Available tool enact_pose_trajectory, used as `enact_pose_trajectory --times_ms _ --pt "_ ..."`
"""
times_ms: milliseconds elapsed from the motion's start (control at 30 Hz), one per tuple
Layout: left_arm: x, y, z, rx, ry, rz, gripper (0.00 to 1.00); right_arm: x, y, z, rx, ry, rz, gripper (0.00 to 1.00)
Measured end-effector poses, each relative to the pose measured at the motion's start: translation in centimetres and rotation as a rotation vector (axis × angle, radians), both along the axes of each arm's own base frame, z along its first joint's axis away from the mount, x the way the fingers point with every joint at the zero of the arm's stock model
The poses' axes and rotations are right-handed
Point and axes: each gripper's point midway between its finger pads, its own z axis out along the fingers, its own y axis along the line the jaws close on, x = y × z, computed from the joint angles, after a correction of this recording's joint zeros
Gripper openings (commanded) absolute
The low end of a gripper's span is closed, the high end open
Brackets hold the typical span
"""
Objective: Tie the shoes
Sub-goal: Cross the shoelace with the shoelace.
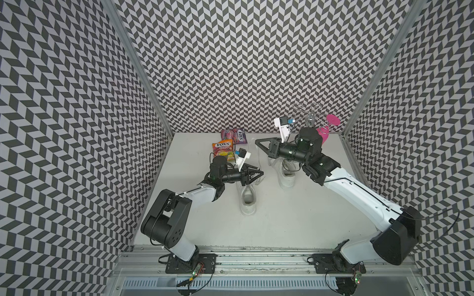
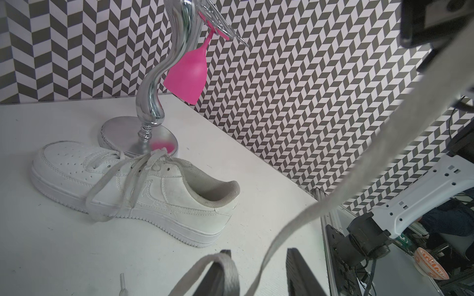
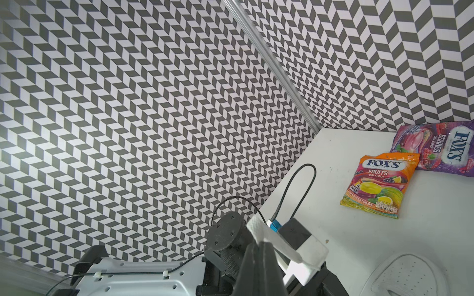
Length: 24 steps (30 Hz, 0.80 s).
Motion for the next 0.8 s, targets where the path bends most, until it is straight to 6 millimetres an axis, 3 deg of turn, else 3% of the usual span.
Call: enact_pose_trajectory --times_ms 133,333,467,700,800 --pt "0.4 0.0 -0.4 0.018 -0.008 0.014 0.36 0.0 0.2 0.2 0.005 0.001 0.002 0.00" --pt "0.6 -0.1 -0.6 0.034 -0.022 0.025 0.12 0.3 0.3 -0.1 0.000 0.005 -0.008 0.00" --pt "0.4 -0.1 -0.7 0.040 -0.028 0.021 0.06 0.9 0.3 -0.6 -0.018 -0.006 -0.031 0.00" --pt "-0.8 0.2 -1.1 0.032 -0.030 -0.006 0.05 5.2 0.6 -1.7 -0.072 -0.042 -0.097 0.00" --pt "-1.1 0.2 -1.1 0.028 -0.032 -0.014 0.05 8.0 1.6 -3.7 -0.119 -0.034 -0.113 0.00"
